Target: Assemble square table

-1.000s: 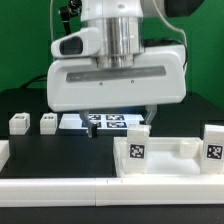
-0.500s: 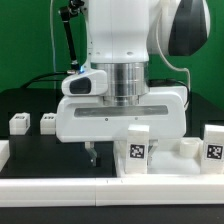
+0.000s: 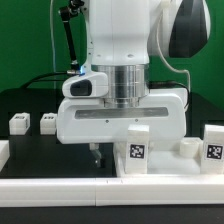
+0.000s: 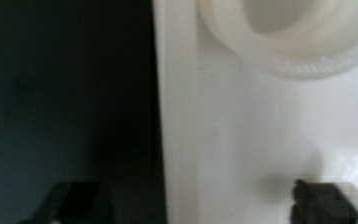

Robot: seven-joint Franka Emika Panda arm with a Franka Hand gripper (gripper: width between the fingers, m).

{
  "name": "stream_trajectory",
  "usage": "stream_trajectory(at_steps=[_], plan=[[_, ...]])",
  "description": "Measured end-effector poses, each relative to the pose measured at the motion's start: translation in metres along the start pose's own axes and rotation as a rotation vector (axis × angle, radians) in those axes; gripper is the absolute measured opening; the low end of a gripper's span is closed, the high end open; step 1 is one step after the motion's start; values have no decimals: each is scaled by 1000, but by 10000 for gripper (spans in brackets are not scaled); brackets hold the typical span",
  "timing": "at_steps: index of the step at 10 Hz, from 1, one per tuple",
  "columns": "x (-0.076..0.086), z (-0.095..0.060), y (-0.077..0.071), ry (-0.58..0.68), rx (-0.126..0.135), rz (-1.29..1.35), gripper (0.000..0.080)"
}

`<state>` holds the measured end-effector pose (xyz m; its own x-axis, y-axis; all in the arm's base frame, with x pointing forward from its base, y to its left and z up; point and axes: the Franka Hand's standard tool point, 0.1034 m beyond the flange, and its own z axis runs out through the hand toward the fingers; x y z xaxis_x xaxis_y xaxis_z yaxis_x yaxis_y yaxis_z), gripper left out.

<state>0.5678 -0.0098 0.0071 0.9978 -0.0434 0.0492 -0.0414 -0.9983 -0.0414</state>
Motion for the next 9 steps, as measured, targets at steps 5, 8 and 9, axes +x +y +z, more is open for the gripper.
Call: stream_trajectory(at_steps=[5,8,9], plan=[[0,0,5,-1,-5,3,48],[0,0,5,-1,-5,3,48],[0,0,5,-1,-5,3,48]])
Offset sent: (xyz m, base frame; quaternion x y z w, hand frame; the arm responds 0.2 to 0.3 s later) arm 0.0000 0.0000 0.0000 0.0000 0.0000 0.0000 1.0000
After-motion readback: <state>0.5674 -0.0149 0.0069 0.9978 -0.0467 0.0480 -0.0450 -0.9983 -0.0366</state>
